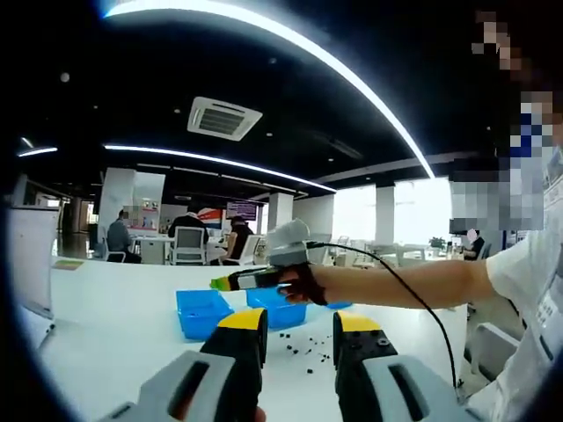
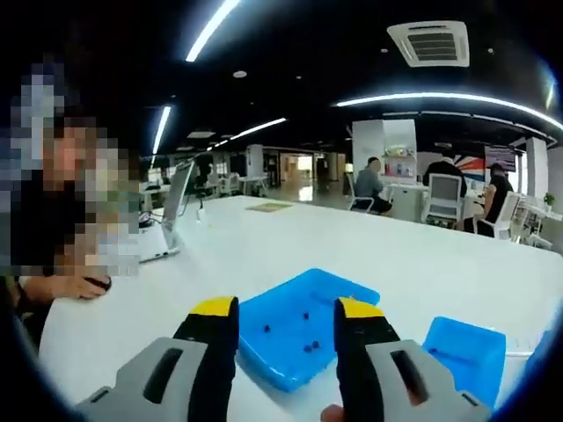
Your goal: Pick up the resistors one by one and place each resistor into its matching bin, sorting the parts by color and model until every resistor is separated into the correct bin for its type
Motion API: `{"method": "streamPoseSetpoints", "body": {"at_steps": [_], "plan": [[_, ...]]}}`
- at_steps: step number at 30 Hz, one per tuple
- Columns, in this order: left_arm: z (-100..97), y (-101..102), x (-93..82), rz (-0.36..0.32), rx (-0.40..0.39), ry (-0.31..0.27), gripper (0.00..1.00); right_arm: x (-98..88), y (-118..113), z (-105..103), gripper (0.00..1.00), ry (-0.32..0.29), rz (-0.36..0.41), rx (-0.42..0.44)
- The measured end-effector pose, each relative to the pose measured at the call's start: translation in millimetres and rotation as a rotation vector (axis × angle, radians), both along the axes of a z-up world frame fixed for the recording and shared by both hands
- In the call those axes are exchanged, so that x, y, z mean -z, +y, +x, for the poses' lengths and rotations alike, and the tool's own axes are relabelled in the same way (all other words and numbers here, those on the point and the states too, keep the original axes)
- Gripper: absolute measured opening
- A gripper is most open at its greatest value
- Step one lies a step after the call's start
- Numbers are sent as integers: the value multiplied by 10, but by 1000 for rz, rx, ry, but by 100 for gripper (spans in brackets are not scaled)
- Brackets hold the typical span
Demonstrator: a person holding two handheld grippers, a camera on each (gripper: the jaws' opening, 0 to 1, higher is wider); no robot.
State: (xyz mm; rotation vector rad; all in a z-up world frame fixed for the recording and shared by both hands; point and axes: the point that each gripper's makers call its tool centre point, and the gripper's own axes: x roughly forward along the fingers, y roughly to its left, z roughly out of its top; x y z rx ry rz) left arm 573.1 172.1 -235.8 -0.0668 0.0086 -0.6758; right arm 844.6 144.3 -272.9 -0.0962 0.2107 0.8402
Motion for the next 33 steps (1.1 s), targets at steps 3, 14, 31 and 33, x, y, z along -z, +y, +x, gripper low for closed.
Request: {"method": "streamPoseSetpoints", "body": {"at_steps": [3,14,31,33], "plan": [[13,-3,9,0,-1,2,32,-73,-97,-89,44,-12,13,-4],[39,16,18,5,-10,6,32,-210,-913,-973,43,-84,60,-48],[77,-104,142,32,15,33,32,-171,-2170,-2317,45,-196,74,22],[68,-122,157,36,22,36,32,-196,-2301,-2408,44,-206,97,63]]}}
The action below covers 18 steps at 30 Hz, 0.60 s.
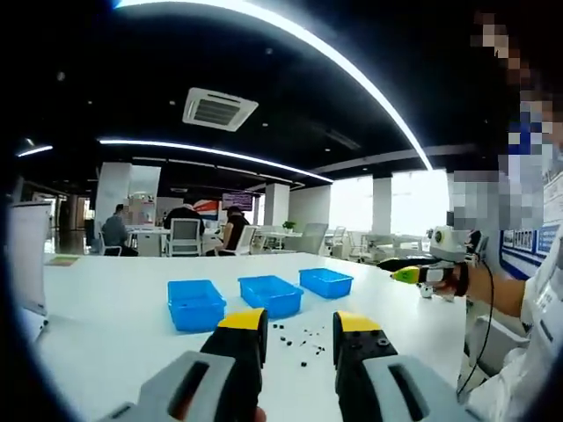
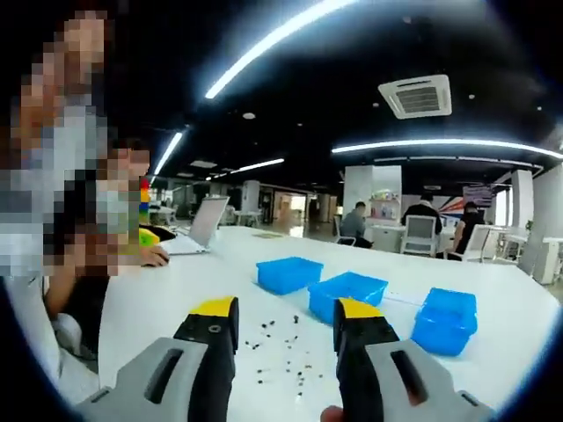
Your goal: Pick up the resistors one by one and place each resistor into its matching bin, sorting the parts by color and model until every resistor is separated into the correct bin for its type
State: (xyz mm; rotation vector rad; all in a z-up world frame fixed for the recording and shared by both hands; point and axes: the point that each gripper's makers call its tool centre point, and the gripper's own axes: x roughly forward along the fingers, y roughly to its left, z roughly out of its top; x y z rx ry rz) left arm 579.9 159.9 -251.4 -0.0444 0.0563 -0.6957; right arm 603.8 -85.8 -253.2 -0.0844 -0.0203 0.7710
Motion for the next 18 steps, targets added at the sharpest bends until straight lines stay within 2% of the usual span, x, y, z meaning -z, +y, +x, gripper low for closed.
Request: {"method": "streamPoseSetpoints", "body": {"at_steps": [8,14,18], "plan": [[-11,113,-40,0,-19,-9,32,-21,-250,-173,44,-1,68,75],[19,147,-21,-1,-31,-9,32,-9,-322,-122,43,12,78,96],[30,156,-18,-1,-33,-9,32,-27,-280,-33,39,38,78,98]]}}
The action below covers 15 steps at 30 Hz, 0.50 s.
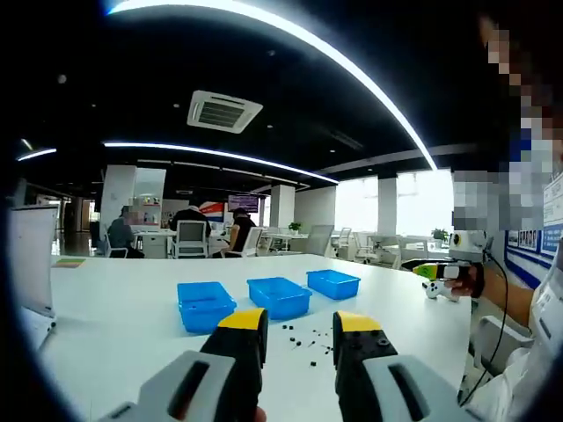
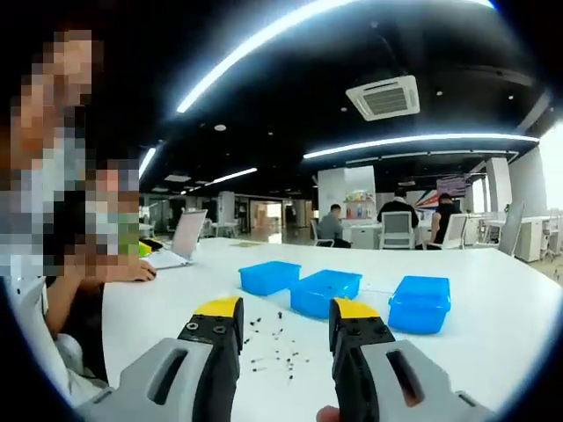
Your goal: Pick up the resistors one by one and place each resistor into its matching bin, sorting the parts by color and model until every resistor is separated into the correct bin for its type
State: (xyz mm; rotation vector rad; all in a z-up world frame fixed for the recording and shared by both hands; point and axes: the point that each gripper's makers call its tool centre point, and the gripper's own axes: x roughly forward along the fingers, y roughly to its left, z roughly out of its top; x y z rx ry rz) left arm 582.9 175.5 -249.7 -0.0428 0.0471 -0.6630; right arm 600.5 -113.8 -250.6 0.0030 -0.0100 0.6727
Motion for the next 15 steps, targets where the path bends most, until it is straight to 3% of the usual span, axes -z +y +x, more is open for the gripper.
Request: {"method": "streamPoseSetpoints", "body": {"at_steps": [6,10,15], "plan": [[-2,21,-21,-5,-2,-7,32,23,328,104,36,144,-8,-47],[-2,47,-43,-9,-6,-11,32,138,693,139,28,249,-97,-108],[-13,87,-78,-15,-9,-18,32,402,1107,187,26,332,-217,-155]]}}
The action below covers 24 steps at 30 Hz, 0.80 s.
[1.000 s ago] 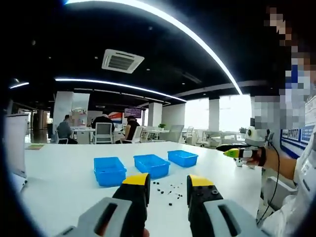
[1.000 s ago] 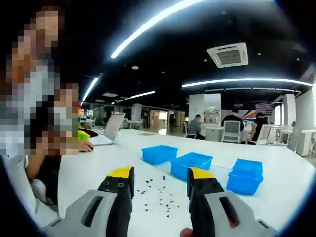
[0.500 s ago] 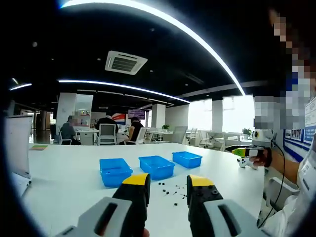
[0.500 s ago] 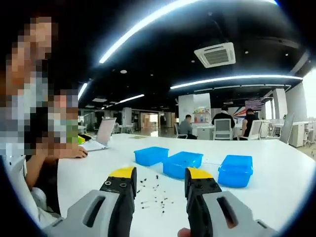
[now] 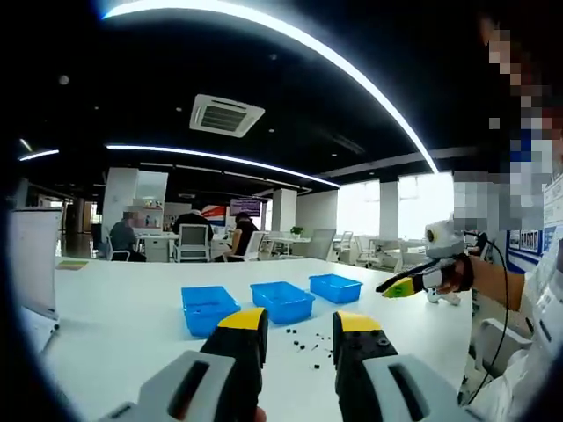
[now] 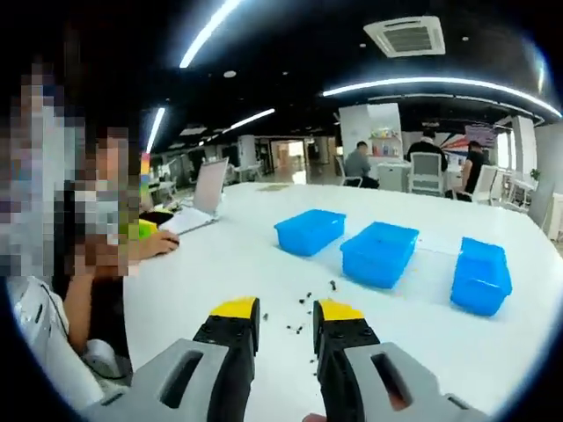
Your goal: Pick up the resistors one by one and place each resistor into its matching bin, sorting the parts by color and model until every resistor is separated into the correct bin for its type
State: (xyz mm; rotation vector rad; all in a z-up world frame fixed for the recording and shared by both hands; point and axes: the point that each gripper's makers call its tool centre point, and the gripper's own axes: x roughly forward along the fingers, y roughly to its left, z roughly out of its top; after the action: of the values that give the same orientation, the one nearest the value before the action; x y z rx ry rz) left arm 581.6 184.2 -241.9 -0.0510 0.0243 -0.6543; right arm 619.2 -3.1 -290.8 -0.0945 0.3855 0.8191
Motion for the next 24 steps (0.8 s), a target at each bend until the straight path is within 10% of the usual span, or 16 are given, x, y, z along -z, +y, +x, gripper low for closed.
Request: {"method": "streamPoseSetpoints", "body": {"at_steps": [12,24], "plan": [[-6,1,-34,-9,5,-8,32,601,545,288,23,110,-334,-94],[-2,1,-45,-18,10,-11,32,1019,790,393,18,165,-395,-128]]}}
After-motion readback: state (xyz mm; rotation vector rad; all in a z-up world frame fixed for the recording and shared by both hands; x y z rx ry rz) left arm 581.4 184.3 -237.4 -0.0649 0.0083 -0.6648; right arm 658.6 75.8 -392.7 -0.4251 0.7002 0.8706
